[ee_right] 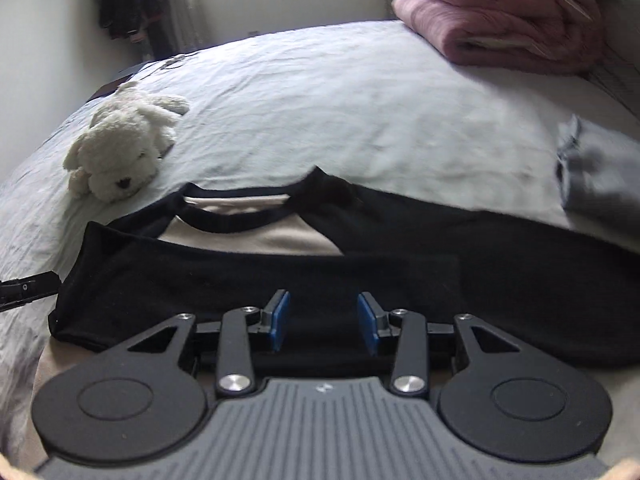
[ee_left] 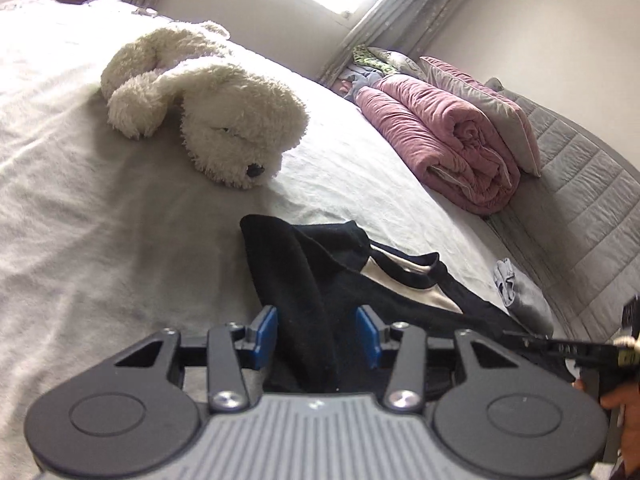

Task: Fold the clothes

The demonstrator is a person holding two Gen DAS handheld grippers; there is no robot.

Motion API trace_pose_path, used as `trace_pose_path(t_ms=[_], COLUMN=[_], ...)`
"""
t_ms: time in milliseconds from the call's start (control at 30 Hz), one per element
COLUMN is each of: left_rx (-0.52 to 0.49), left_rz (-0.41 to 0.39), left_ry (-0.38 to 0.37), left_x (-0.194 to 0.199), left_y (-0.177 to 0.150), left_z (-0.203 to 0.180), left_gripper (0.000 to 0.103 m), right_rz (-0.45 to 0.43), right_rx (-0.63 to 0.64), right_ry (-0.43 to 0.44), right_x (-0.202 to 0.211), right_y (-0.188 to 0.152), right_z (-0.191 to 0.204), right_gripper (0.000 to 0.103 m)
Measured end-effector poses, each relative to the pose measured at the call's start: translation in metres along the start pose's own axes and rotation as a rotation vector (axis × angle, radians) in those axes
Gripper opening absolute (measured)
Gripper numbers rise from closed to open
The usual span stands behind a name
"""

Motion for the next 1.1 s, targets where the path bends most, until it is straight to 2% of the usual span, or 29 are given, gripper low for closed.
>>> trace_pose_path(t_ms=[167, 300, 333, 400, 467, 533, 633, 767, 833, 933, 967, 1000, 1100], left_rx=[0.000, 0.000, -0.015, -0.045, -0.068, -0.087, -0.098, -0.154, -0.191, -0.293, -0.320, -0.330, -0.309], left_rz=[0.022, 0.065, 0.065, 0.064, 0.067, 0.072, 0.057, 0.038, 0.030, 0.002, -0.015, -0.027, -0.063], left_ry=[0.089, 0.148, 0.178, 0.239, 0.280, 0.312, 0.337, 0.348, 0.357, 0.401, 0.413, 0.415, 0.384], left_x=[-0.001, 0.005, 0.010, 0.020, 0.029, 0.038, 0.048, 0.042, 0.037, 0.025, 0.022, 0.020, 0.014], left_y=[-0.004, -0.012, -0.015, -0.022, -0.028, -0.035, -0.042, -0.046, -0.048, -0.048, -0.047, -0.045, -0.039], left_z=[-0.010, -0.013, -0.012, -0.010, -0.006, -0.002, 0.001, -0.010, -0.016, -0.028, -0.030, -0.031, -0.034], left_gripper=[0.045, 0.045, 0.046, 0.055, 0.059, 0.059, 0.063, 0.078, 0.078, 0.077, 0.073, 0.063, 0.045], right_rz=[0.046, -0.025, -0.036, -0.059, -0.082, -0.108, -0.169, -0.224, -0.241, -0.258, -0.265, -0.275, -0.303], right_rx=[-0.280, -0.416, -0.427, -0.448, -0.470, -0.485, -0.445, -0.379, -0.359, -0.328, -0.313, -0.292, -0.227], right_ry=[0.147, 0.235, 0.230, 0.219, 0.209, 0.203, 0.224, 0.271, 0.296, 0.334, 0.343, 0.345, 0.351], right_x=[0.006, -0.005, -0.008, -0.012, -0.017, -0.018, 0.005, 0.035, 0.048, 0.065, 0.070, 0.074, 0.085], right_y=[-0.039, -0.034, -0.030, -0.022, -0.015, -0.006, 0.019, 0.068, 0.093, 0.131, 0.142, 0.151, 0.176], right_z=[-0.030, -0.041, -0.041, -0.042, -0.043, -0.041, -0.026, 0.005, 0.020, 0.047, 0.057, 0.066, 0.095], right_gripper=[0.042, 0.042, 0.042, 0.037, 0.020, 0.009, 0.008, 0.008, 0.008, 0.008, 0.008, 0.008, 0.008])
Point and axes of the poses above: each gripper's, at about its wrist camera, not at the fingertips, and x roughly against the way its jaws point, z to its left, y to its top, the point moved 7 cm from there along -x, roughly the way its jaws point, and after that the axes turned 1 degree about -x, right-handed, at the moved point
